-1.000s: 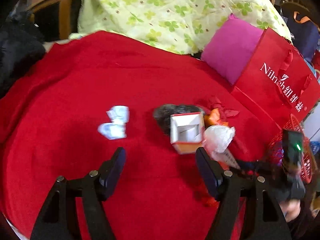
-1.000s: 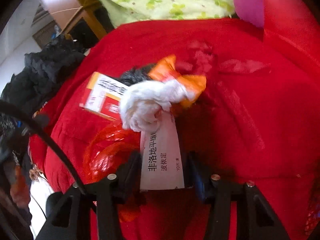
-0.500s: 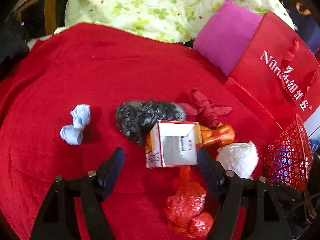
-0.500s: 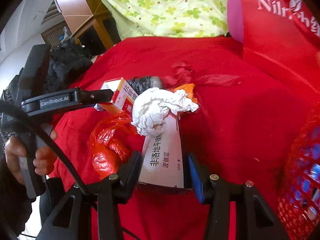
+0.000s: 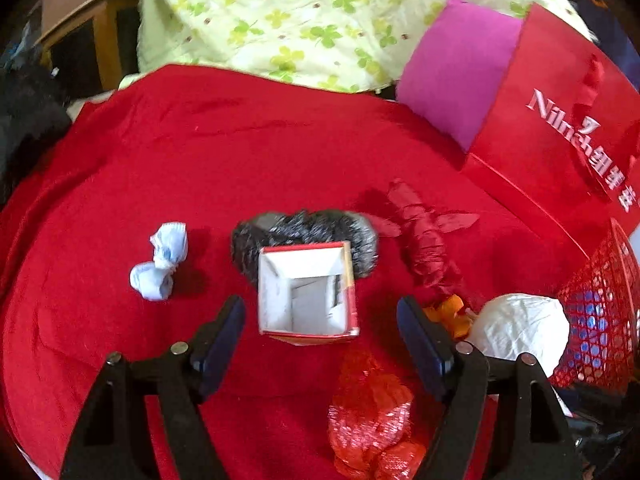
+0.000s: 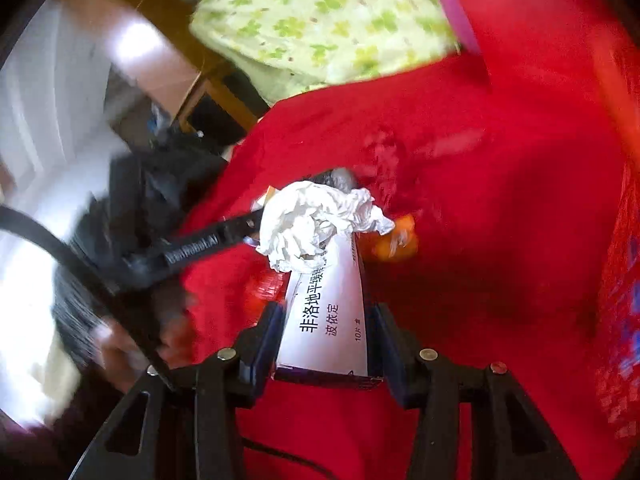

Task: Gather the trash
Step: 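Grasp the white medicine box with the right gripper while the left grasps the small white box, then carry both boxes to the red mesh basket and release them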

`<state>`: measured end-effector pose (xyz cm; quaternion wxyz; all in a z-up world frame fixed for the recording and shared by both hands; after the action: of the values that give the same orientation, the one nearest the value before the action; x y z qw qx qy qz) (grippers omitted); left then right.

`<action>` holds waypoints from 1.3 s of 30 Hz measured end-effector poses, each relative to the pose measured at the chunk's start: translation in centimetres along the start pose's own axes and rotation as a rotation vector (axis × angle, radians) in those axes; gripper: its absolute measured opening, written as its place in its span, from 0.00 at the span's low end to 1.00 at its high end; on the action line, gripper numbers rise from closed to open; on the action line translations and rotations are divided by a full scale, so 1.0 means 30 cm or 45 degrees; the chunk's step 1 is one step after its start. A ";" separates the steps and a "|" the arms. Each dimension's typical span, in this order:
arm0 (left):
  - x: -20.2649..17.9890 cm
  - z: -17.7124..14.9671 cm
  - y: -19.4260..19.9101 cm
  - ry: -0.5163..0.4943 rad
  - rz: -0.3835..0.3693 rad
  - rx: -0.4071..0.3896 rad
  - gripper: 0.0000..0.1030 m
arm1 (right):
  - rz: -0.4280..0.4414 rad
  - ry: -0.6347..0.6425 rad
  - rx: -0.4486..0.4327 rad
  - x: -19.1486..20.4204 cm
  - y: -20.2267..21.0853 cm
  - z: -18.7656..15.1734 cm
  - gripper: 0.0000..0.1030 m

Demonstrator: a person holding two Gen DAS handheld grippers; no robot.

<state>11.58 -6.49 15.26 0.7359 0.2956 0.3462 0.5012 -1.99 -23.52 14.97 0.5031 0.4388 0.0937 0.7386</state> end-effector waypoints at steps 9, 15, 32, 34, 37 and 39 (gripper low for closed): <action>0.032 -0.005 -0.042 0.073 -0.023 0.037 0.47 | -0.397 0.363 -0.095 0.109 0.018 0.023 0.48; 0.031 0.001 0.024 0.043 -0.020 -0.045 0.47 | -0.441 0.506 -0.210 0.179 0.048 0.029 0.48; -0.091 0.021 0.453 -0.097 -0.077 -0.303 0.47 | -0.474 0.639 -0.549 0.330 0.243 0.014 0.48; -0.113 0.019 0.488 -0.113 -0.080 -0.317 0.47 | -0.489 0.634 -0.619 0.341 0.305 0.007 0.48; -0.149 0.019 0.534 -0.132 -0.095 -0.338 0.47 | -0.505 0.606 -0.694 0.340 0.387 -0.005 0.48; -0.183 0.017 0.559 -0.152 -0.101 -0.348 0.47 | -0.522 0.583 -0.739 0.328 0.433 -0.007 0.48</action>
<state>1.63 -6.29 29.85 0.8078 0.2081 0.2417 0.4958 -11.80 -21.53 27.84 0.7086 0.0757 0.0766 0.6973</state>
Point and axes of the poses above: each gripper's, at about its wrist camera, not at the fingertips, and y roughly against the way its jaws point, x to its left, z to its top, the point moved 5 cm from there along -y, roughly the way its jaws point, and after that the axes turned 9 degrees about y, right-handed, at the moved point
